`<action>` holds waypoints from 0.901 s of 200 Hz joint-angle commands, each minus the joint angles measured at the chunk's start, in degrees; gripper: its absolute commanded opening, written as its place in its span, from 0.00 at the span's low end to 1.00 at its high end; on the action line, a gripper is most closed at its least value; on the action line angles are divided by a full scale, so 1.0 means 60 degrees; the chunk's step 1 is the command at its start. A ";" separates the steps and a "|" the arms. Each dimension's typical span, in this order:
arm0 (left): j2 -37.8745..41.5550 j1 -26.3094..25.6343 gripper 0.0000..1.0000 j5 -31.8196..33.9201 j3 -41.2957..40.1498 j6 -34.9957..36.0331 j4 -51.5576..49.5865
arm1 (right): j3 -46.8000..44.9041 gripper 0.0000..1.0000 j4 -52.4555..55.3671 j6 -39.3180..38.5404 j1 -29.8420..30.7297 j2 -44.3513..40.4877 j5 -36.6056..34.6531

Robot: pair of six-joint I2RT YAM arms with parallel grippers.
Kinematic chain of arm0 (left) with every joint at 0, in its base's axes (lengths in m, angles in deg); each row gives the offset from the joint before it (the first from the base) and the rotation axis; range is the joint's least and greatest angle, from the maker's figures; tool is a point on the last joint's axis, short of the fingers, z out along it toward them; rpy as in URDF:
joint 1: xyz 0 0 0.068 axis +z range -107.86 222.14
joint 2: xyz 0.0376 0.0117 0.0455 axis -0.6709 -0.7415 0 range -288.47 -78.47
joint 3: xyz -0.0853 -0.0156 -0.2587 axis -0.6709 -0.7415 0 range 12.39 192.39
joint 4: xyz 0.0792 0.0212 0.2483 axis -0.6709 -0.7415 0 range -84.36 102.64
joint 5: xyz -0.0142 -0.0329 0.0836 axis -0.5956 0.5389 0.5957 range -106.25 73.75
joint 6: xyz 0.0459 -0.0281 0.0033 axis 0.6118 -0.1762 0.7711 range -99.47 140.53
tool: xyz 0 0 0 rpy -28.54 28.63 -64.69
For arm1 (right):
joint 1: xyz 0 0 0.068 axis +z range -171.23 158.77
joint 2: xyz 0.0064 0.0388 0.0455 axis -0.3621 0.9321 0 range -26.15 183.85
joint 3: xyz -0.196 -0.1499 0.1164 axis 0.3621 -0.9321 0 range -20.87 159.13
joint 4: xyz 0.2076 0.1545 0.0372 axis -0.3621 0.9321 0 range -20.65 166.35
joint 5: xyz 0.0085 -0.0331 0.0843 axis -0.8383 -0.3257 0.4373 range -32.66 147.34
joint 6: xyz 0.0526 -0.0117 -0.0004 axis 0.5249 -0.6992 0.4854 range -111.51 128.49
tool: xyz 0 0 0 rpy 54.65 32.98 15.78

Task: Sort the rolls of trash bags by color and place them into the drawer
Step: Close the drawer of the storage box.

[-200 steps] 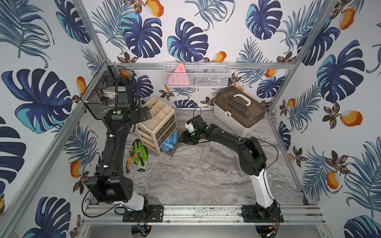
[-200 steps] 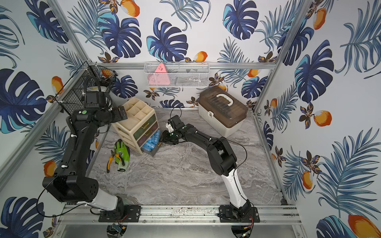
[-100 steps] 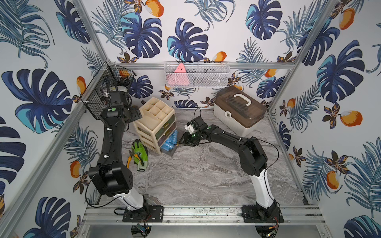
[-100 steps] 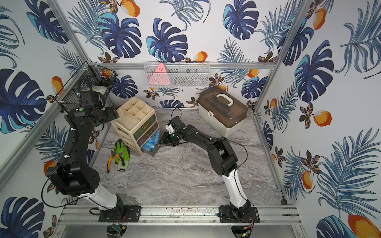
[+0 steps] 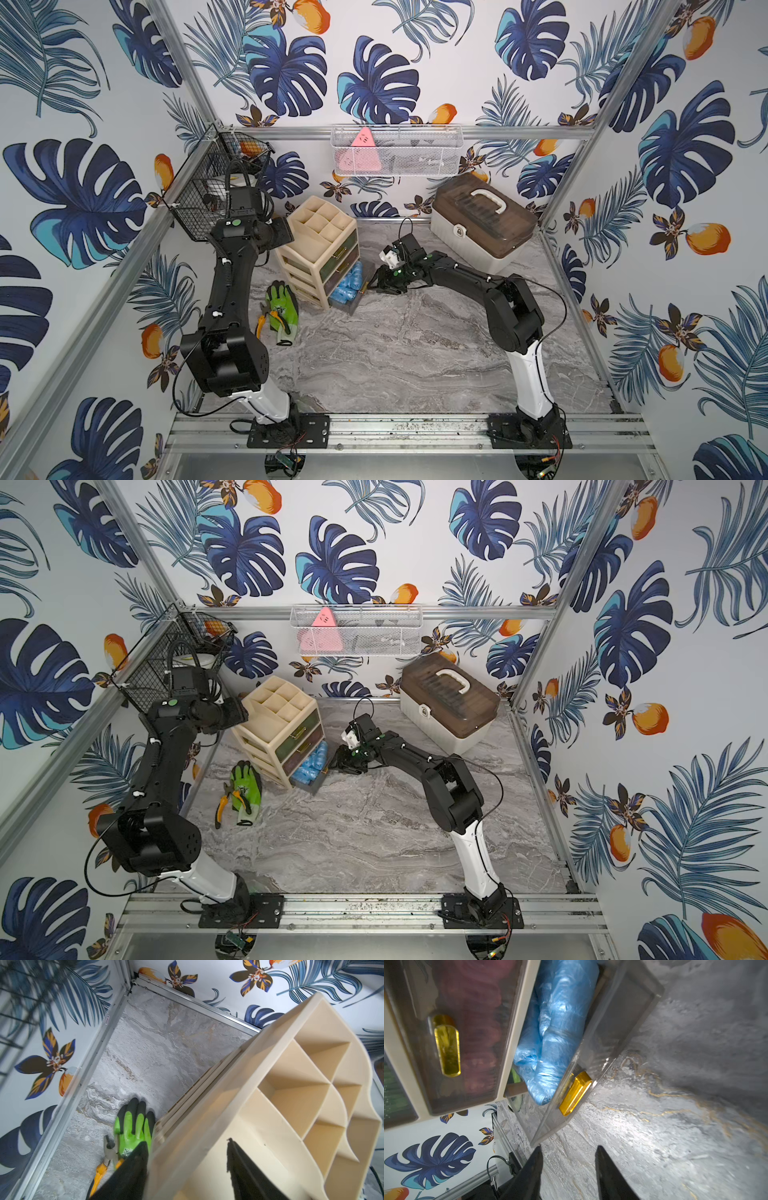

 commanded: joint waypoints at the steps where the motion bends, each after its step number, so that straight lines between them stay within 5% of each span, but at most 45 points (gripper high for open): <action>1: 0.0041 -0.0147 0.62 -0.0686 -0.0074 -0.0041 -0.0139 | -0.0083 0.43 0.0008 -0.0162 -0.0098 -0.0122 -0.0058; 180: 0.0157 -0.0525 0.57 -0.1166 -0.0665 0.0339 -0.0887 | -0.0155 0.18 0.0584 -0.0485 -0.0748 0.0187 -0.0367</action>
